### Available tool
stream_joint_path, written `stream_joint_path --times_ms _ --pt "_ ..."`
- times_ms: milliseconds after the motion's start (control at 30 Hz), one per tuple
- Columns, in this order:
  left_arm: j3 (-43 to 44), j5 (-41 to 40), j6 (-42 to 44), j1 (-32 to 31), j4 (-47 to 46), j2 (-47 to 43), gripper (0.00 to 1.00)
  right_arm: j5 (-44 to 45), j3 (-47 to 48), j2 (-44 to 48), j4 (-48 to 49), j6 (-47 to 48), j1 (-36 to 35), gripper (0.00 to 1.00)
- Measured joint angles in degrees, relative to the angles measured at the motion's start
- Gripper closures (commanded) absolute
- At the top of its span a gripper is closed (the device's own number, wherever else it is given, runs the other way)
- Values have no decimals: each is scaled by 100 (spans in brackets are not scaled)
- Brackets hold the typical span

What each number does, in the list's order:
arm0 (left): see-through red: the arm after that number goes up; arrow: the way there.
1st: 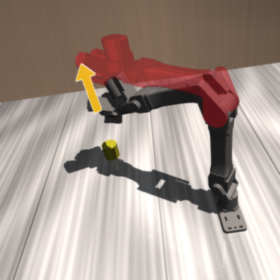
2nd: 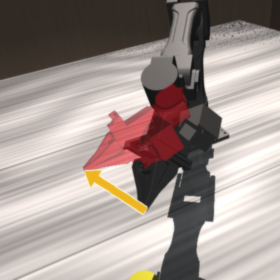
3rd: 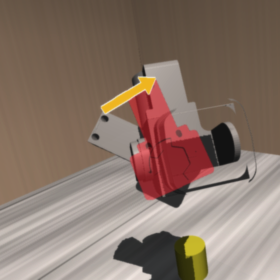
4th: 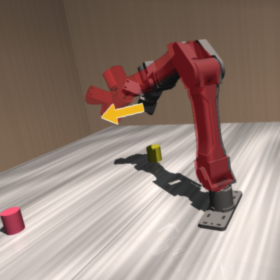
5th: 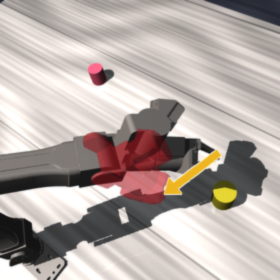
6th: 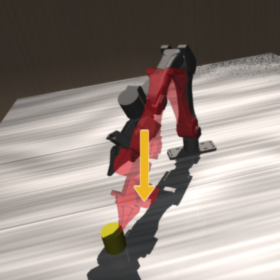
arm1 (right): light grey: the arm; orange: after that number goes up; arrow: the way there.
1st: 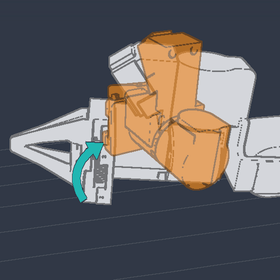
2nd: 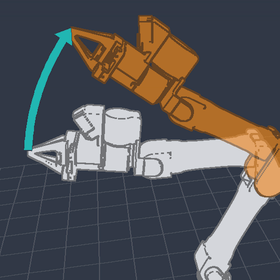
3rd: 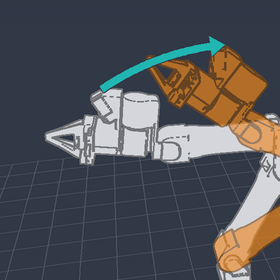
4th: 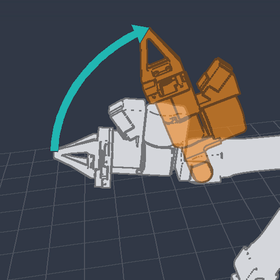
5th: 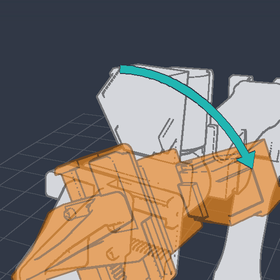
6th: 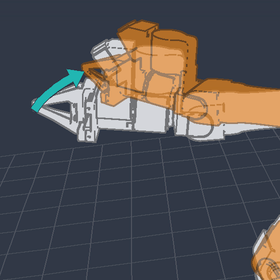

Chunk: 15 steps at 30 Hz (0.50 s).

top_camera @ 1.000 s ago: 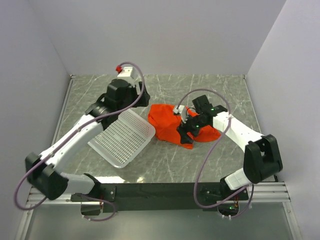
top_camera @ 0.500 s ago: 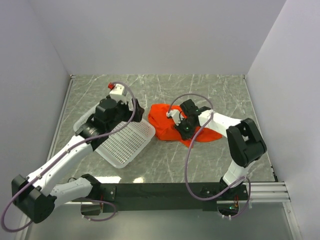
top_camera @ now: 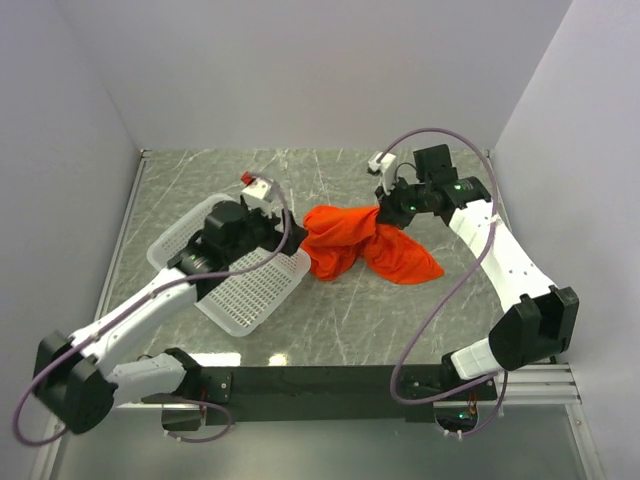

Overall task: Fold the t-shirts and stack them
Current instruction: Flatten the tshirt out

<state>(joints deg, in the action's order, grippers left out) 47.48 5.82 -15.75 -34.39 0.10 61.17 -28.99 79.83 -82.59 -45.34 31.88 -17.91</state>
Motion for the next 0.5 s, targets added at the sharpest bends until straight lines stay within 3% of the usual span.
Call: stream_joint_path --times_ms 133,200,233,333,500 --pt "691 -527 -728 -107 551 1029 26 -170 -4 -120 -44 -245 393 100" --pt "1248 -1110 -1386 -131 1143 1587 26 -184 -87 -129 -7 -378 501 100" --pt "1528 -1429 -1801 -131 1502 1834 18 -205 -151 -118 15 -433 509 100" --pt "2168 -2302 -3086 -111 2542 2319 7 -254 -358 -87 131 -586 505 100" --pt "3176 -2780 -4815 61 4057 3053 11 -284 -651 -7 208 -748 498 100"
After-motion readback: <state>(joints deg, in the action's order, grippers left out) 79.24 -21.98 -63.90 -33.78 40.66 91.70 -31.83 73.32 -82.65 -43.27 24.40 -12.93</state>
